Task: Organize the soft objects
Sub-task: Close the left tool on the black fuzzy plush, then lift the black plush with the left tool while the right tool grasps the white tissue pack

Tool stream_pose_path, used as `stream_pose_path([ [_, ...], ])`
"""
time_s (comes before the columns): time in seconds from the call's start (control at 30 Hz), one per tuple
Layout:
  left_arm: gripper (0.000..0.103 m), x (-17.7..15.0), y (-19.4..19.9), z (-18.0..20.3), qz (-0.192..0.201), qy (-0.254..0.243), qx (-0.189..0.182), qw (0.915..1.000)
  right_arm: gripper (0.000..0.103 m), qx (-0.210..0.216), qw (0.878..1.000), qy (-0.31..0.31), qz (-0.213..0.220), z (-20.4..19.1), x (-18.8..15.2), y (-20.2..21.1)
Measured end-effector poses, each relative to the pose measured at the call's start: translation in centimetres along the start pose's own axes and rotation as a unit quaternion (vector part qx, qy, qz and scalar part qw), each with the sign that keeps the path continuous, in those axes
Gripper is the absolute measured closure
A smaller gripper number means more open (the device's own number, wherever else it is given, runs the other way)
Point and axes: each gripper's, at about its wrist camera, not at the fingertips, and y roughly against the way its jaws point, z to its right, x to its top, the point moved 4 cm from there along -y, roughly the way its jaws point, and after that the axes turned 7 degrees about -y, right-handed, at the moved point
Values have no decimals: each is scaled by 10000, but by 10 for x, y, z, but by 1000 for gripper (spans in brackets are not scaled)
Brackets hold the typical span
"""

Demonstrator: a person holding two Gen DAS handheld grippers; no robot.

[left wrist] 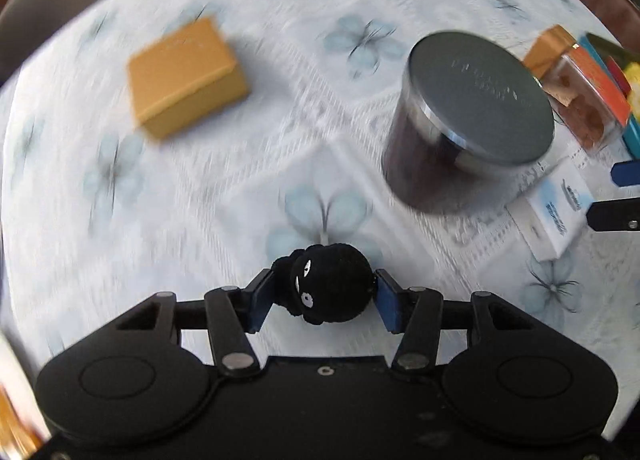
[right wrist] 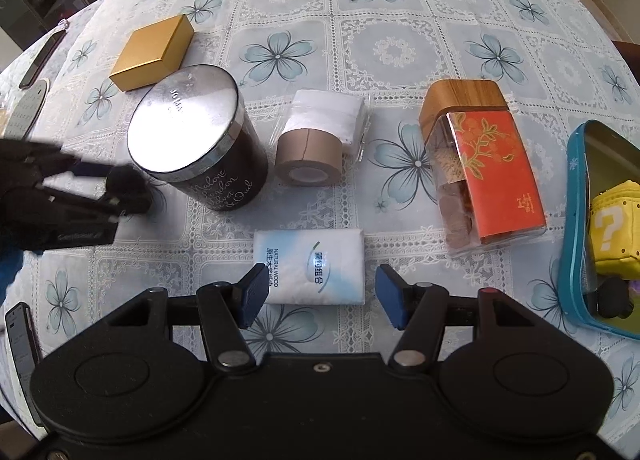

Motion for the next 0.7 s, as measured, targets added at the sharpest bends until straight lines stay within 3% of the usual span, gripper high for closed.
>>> stream_pose_path([
  [0.1, 52, -25, 4, 3, -267, 551, -117, 9981, 46, 106, 9998, 163, 22, -4, -2, -2],
  [0.17, 49, -35, 3, 8, -241, 640, 30, 9977, 46, 117, 9996, 263, 20, -6, -3, -4],
  [0.33, 29, -45, 5, 16, 61, 809, 335, 9961, 46, 8, 9993, 352, 121, -9, -4, -8],
  [0.4, 15, -52, 8, 19, 115, 889, 391, 9952, 46, 46, 9981, 582, 185, -13, -6, -5],
  [0.57, 13, -55, 6, 16, 170, 1088, 438, 9930, 46, -166, 9903, 1348, 307, -22, -11, -6],
  [0.7, 9, -52, -2, 11, 66, 1345, 327, 9904, 46, -189, 9874, 1529, 350, -27, -9, -11],
])
